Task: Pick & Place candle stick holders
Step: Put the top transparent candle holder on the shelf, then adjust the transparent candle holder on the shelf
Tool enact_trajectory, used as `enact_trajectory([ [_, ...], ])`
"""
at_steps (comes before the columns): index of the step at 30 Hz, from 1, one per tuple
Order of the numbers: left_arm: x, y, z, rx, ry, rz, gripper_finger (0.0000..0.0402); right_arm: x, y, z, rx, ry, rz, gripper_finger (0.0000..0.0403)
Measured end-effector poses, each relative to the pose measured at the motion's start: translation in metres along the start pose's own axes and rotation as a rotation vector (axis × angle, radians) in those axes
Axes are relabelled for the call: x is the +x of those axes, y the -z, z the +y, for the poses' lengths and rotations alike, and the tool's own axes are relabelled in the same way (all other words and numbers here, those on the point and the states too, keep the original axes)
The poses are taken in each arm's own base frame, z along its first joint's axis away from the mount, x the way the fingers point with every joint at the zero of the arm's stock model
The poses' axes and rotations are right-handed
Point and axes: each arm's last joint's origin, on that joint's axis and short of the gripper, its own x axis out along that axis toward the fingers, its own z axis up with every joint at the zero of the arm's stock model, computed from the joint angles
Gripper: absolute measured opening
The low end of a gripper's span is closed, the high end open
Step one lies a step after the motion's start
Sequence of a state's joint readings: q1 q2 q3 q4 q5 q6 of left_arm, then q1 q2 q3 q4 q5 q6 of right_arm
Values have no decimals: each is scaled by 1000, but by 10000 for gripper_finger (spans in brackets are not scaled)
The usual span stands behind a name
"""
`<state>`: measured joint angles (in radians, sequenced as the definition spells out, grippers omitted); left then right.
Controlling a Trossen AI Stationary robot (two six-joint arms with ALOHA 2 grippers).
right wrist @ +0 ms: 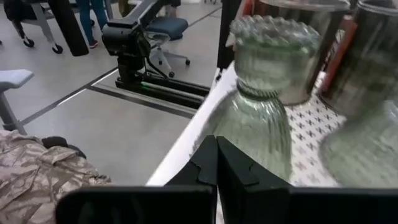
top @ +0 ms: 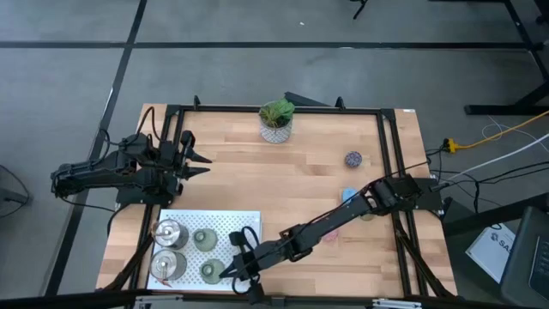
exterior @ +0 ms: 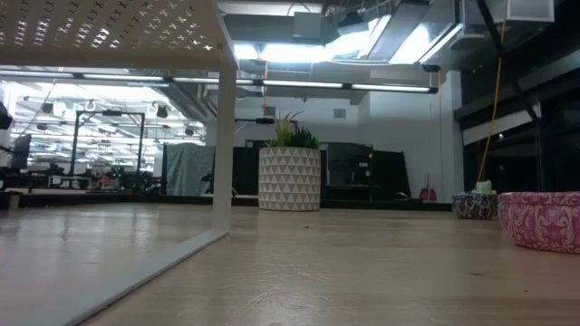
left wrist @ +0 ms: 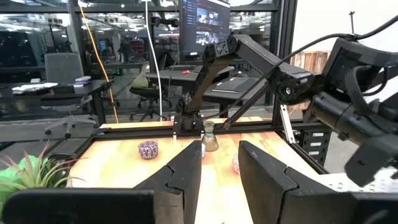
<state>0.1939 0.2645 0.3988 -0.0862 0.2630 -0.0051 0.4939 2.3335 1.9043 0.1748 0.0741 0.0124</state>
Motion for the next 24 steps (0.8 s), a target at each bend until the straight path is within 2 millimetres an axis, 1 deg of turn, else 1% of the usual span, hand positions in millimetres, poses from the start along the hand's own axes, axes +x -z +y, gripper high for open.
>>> enact_trajectory([
  [6,0,0,0,0,0,0,102,13,-1,-6,-35,14,-26,0],
  [10,0,0,0,0,0,0,102,13,-3,-12,-38,40,-40,0],
  [15,0,0,0,0,0,0,102,13,0,-14,-39,77,-13,0],
  [17,0,0,0,0,0,0,102,12,0,-14,-42,76,19,0],
  [19,0,0,0,0,0,0,102,7,-5,-13,-46,73,48,0],
  [22,0,0,0,0,0,0,102,-4,-18,-12,-49,70,77,0],
  [24,0,0,0,0,0,0,102,-8,-19,-13,-52,72,113,0],
])
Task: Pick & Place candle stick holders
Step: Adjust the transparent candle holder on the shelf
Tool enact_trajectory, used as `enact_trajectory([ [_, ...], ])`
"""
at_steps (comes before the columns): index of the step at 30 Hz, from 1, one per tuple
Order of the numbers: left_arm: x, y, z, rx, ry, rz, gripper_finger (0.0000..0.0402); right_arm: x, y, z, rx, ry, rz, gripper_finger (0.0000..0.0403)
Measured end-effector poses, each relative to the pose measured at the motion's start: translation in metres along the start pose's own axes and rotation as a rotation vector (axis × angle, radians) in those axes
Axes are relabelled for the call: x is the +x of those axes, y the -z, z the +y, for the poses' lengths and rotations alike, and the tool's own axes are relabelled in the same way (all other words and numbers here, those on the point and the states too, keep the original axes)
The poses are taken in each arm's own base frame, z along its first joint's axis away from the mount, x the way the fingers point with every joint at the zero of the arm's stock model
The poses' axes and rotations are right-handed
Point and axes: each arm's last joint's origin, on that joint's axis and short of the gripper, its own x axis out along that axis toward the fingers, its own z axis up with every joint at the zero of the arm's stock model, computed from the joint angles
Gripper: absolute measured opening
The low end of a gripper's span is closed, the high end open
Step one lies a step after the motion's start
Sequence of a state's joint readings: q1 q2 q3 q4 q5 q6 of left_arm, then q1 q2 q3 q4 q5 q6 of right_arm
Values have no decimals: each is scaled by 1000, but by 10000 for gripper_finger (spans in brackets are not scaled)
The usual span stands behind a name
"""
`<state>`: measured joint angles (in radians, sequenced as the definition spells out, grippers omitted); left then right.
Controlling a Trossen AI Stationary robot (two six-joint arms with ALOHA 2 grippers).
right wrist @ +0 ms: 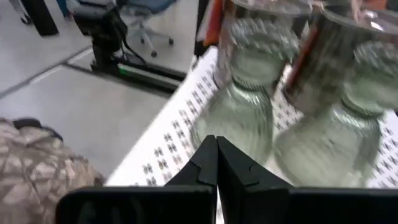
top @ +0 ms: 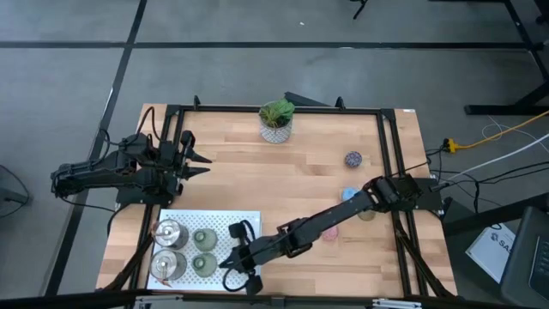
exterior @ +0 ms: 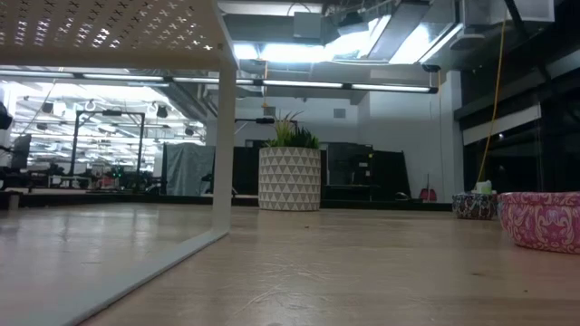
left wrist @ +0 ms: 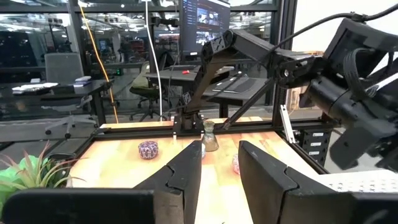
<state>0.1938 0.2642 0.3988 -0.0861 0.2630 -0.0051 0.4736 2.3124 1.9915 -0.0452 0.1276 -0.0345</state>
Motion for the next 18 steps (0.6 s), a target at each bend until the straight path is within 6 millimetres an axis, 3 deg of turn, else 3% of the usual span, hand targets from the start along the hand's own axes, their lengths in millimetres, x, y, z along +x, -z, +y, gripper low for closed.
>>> enact_trajectory([
  [4,0,0,0,0,0,0,102,-1,1,-14,-6,65,32,0],
  [11,0,0,0,0,0,0,102,0,4,-60,41,261,58,0],
  [18,0,0,0,0,0,0,102,3,4,-77,75,314,10,0],
])
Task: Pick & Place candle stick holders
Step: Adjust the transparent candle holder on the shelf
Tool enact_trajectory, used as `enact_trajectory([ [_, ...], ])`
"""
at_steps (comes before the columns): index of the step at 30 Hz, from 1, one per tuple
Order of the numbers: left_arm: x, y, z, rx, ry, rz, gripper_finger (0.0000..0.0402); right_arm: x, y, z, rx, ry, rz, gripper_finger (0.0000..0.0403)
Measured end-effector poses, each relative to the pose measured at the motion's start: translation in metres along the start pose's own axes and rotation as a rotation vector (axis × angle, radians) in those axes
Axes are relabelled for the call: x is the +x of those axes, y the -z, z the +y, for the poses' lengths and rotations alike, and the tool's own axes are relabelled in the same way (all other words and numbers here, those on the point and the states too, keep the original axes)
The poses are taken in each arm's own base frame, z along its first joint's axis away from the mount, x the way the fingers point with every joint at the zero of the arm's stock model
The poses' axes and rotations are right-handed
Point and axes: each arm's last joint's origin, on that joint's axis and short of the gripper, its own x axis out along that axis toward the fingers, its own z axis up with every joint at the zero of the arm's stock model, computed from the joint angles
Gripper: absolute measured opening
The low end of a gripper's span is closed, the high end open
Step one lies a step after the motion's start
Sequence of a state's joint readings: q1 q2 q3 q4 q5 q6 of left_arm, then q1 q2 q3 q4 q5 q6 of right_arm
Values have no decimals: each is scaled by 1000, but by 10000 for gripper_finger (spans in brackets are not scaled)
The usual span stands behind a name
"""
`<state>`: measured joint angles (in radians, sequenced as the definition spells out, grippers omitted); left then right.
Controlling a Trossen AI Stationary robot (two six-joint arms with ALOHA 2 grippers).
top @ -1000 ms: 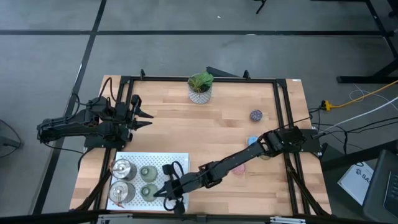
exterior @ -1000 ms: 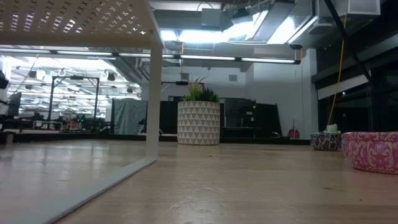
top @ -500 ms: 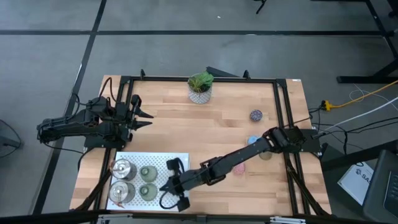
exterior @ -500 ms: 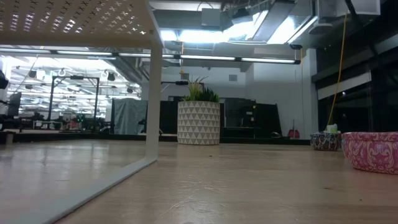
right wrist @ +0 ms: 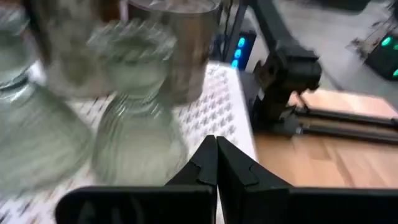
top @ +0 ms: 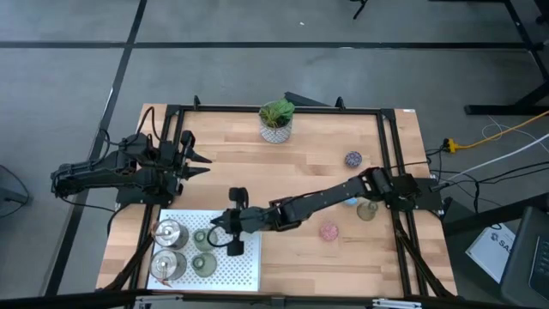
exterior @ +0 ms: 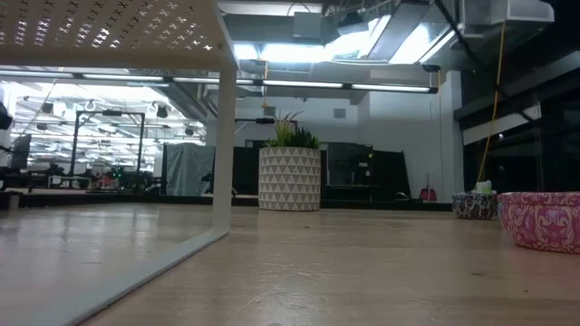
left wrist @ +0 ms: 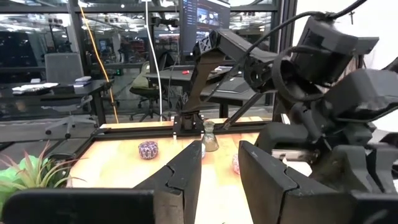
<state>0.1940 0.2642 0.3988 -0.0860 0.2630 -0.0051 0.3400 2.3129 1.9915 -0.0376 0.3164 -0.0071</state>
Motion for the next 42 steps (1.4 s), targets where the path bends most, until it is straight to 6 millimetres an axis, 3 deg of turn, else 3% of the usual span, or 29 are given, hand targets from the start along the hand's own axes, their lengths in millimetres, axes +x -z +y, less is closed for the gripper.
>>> enact_trajectory([
  [11,0,0,0,0,0,0,102,21,20,3,32,-10,-51,0],
  [42,0,0,0,0,0,0,102,18,19,17,39,-158,-67,0],
])
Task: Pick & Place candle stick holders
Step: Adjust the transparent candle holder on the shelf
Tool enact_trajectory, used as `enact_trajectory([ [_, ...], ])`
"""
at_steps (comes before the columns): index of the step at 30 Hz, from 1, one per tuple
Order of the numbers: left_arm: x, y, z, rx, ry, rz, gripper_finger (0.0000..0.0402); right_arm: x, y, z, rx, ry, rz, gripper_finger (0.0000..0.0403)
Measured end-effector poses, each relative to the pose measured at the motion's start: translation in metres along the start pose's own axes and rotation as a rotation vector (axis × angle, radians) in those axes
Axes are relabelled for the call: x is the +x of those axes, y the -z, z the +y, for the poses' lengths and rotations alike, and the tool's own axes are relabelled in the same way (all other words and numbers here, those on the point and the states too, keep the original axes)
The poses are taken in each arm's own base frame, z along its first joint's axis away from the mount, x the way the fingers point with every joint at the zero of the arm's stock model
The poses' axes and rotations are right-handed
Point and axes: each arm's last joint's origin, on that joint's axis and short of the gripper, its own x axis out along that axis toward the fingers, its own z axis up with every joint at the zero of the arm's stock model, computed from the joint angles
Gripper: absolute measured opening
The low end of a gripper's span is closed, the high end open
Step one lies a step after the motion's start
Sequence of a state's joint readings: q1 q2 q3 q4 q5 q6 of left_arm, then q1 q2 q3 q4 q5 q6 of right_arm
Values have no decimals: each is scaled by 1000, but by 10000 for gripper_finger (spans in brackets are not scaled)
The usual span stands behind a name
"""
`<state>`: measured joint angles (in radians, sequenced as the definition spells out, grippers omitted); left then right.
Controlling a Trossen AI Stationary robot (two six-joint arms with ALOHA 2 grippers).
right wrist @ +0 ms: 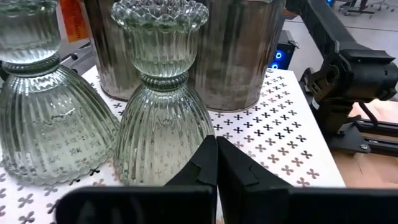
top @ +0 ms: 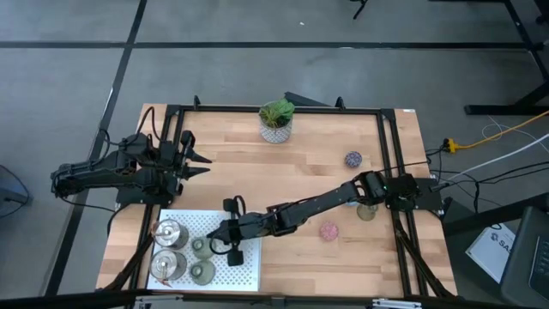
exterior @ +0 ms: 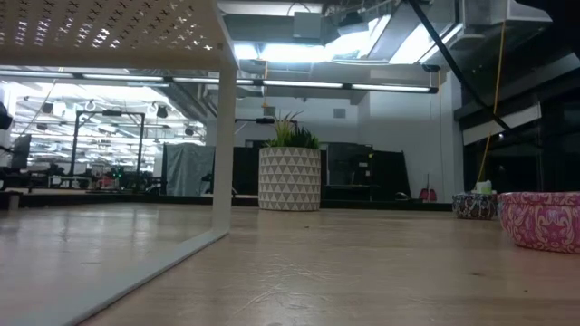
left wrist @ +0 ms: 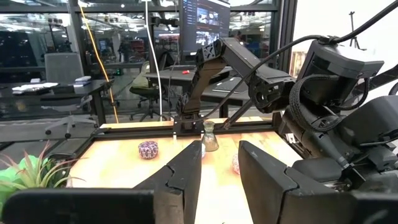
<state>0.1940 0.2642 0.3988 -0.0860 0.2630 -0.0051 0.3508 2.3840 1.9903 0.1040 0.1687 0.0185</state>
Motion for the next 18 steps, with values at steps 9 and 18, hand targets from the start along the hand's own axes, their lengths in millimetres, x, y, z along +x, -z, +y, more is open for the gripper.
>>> enact_trajectory([
  [9,0,0,0,0,0,0,102,0,0,2,-6,-19,3,0],
  [18,0,0,0,0,0,0,102,-4,-1,1,-40,-18,46,0],
])
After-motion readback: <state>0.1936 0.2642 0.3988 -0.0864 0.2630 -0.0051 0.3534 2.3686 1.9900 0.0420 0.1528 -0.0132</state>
